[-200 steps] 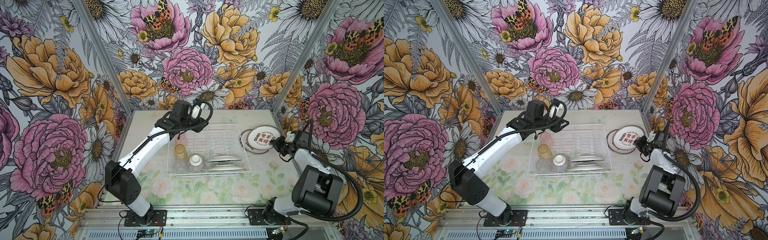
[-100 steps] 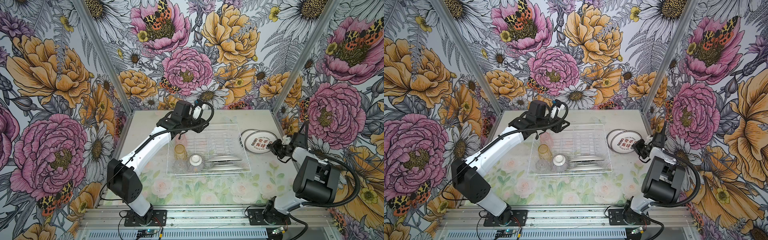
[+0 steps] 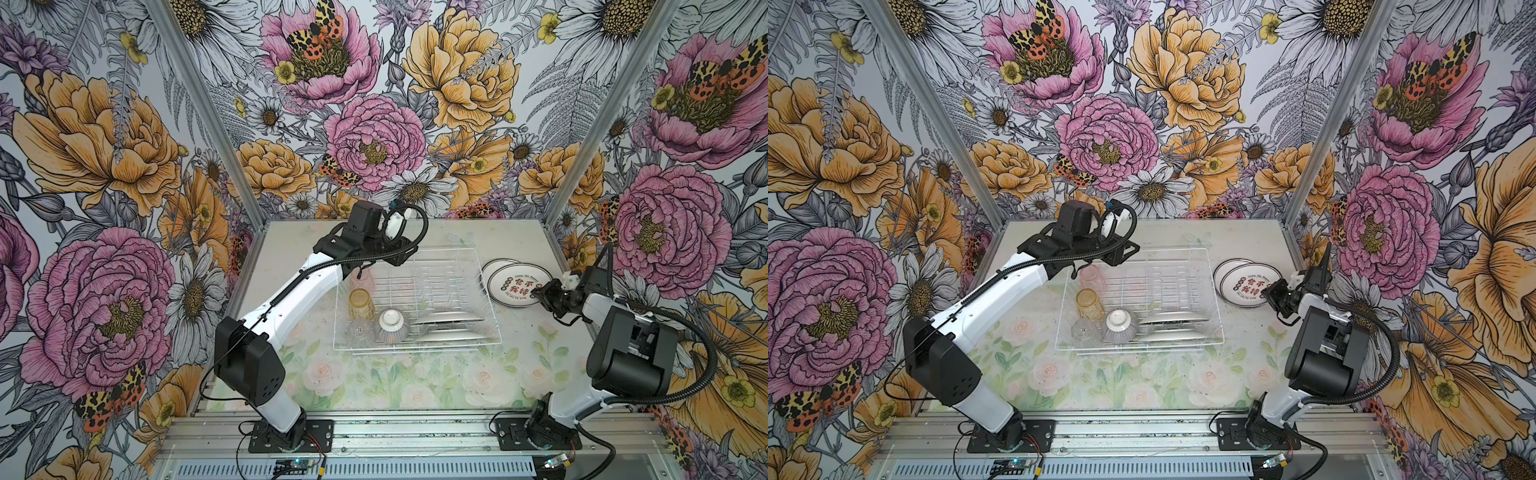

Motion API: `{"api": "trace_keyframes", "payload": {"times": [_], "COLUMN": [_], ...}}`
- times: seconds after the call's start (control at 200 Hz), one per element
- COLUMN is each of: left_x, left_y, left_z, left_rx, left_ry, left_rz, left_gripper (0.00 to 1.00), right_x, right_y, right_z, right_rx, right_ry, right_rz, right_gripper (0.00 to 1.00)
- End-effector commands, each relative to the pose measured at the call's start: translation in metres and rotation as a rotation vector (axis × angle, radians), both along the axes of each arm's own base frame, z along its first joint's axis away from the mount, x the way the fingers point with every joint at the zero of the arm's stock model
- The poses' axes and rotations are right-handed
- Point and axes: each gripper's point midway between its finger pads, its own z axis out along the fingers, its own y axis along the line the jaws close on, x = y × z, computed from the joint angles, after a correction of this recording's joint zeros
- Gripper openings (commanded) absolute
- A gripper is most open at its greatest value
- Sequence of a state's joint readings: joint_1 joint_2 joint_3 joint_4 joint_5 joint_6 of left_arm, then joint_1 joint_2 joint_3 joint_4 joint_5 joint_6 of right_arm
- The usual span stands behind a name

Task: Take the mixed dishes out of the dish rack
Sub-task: 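Carry the plate with the right gripper and lower it onto the stacked plates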

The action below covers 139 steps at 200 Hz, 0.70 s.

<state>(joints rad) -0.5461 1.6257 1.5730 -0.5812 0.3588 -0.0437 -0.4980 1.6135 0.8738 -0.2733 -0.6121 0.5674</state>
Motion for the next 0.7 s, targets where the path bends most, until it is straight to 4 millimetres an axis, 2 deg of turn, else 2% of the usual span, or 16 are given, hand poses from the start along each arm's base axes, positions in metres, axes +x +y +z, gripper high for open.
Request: {"api": "trace_keyframes", "payload": {"times": [0.0, 0.335, 0.565, 0.691], "left_x": [0.000, -0.002, -0.002, -0.002], "left_y": [-0.003, -0.001, -0.001, -0.001], "left_z": [0.009, 0.006, 0.005, 0.004], "left_rx": [0.007, 0.015, 0.016, 0.017], "left_ry": [-0.028, -0.024, -0.025, -0.022], "left_rz": [-0.011, -0.013, -0.018, -0.021], "left_gripper": [0.36, 0.36, 0.36, 0.36], "right_x": [0.005, -0.004, -0.008, -0.009], "right_y": [-0.004, -0.010, -0.013, -0.015], "right_z": [0.004, 0.000, -0.010, -0.015], "right_rx": [-0.036, -0.088, -0.112, -0.122], "right_ry": [-0.020, 0.023, 0.063, 0.081], "right_rz": [0.006, -0.006, -0.006, -0.008], "right_gripper": [0.26, 0.49, 0.53, 0.59]}}
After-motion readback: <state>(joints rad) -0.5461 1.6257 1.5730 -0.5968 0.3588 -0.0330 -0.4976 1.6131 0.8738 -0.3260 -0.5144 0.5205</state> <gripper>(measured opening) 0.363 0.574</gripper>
